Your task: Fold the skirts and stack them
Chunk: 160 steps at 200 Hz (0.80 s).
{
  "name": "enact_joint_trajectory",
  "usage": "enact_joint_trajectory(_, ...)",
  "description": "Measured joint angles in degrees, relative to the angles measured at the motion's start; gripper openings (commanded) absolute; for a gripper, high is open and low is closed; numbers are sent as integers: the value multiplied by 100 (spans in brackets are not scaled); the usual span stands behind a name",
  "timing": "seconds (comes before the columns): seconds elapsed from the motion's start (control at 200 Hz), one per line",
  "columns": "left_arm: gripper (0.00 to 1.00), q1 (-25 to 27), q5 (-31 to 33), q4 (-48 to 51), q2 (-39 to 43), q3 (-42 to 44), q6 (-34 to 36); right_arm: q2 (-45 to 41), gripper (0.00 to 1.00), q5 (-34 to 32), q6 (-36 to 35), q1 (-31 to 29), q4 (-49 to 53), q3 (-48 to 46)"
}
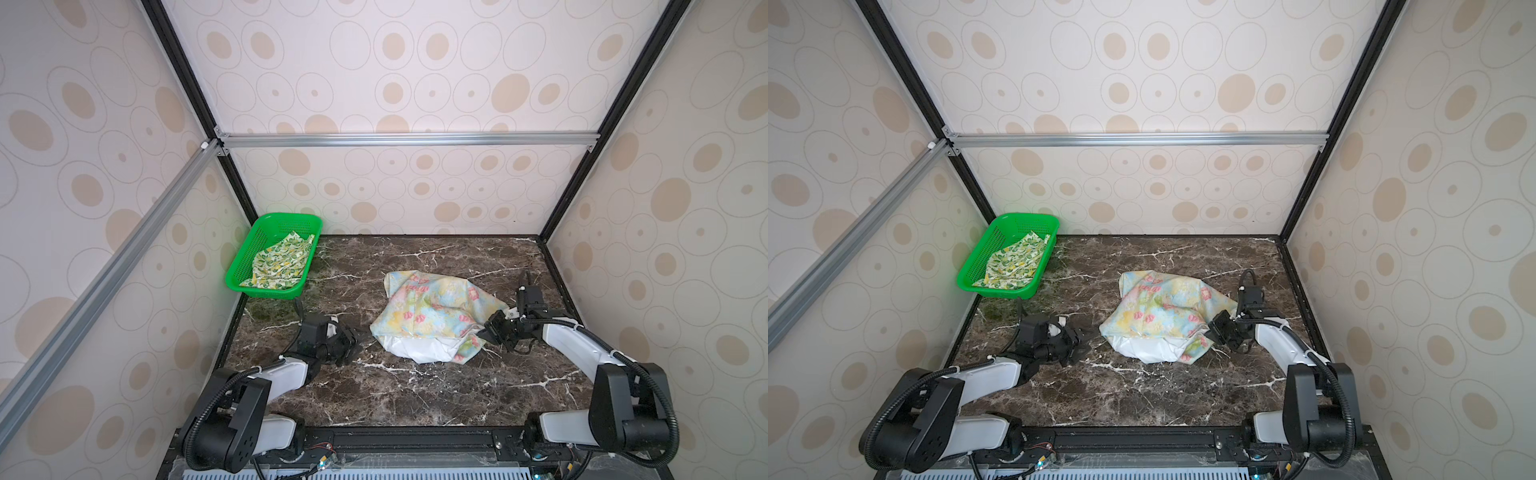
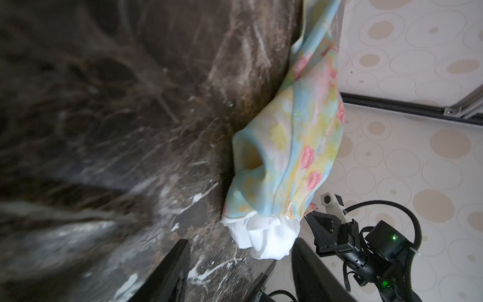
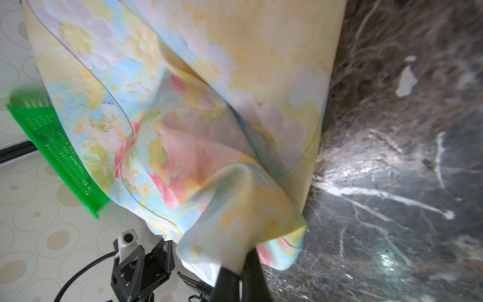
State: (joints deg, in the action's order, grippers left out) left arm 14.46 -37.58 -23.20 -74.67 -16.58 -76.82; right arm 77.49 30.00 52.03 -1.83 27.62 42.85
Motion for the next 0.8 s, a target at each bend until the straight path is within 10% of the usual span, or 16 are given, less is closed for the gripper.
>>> enact_joint_trajectory(0.395, 37, 0, 356, -208, -63, -105, -433, -96, 0, 24, 68, -46, -142, -15)
enact_joint_trajectory(0.8, 60, 439, 564, 160, -1084, -1558, 527, -96, 0, 22, 68, -46, -164, -37)
